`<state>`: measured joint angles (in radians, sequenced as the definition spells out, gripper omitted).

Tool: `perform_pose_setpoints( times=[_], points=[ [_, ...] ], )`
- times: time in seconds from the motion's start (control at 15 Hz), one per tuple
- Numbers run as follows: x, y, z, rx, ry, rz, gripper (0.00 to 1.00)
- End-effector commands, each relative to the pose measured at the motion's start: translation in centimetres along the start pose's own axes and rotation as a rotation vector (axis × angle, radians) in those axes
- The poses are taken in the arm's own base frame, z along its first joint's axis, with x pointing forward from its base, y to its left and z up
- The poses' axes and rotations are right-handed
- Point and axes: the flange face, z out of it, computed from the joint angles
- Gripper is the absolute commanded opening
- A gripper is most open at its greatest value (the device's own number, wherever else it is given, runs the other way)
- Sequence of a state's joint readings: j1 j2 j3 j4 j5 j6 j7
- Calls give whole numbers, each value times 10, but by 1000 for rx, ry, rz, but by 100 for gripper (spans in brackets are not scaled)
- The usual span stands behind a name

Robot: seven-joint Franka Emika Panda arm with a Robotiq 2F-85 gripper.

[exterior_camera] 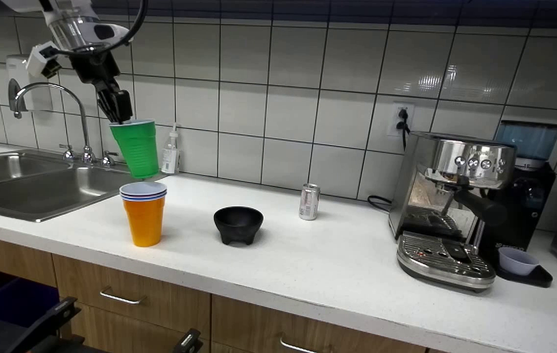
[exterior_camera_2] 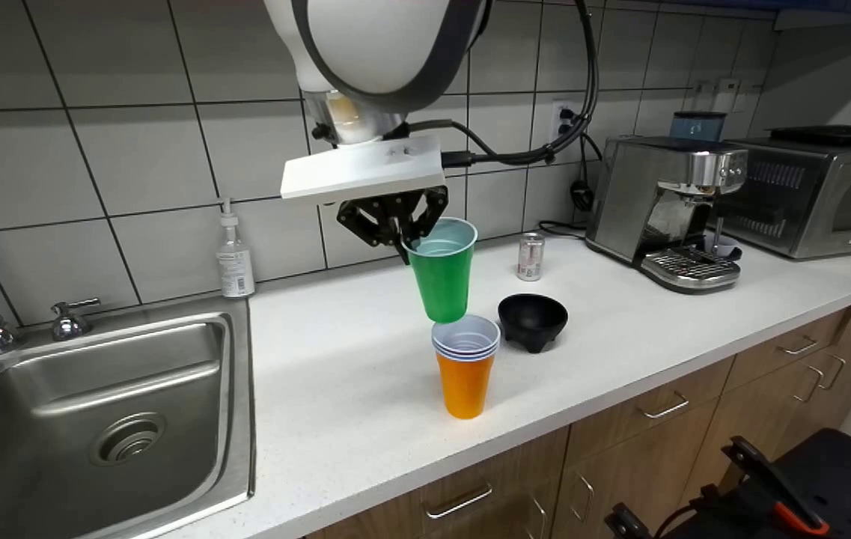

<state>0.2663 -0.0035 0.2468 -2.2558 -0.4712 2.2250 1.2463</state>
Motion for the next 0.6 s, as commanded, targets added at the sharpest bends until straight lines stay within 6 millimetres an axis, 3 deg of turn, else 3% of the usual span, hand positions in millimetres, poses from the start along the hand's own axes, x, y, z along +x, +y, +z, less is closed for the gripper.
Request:
perform_pose_setpoints(
  times=[0.0, 0.53],
  points=[
    [-3, 0, 0, -21, -29, 41, 1],
    [-3, 8, 11, -28, -64, 74, 1]
  ],
)
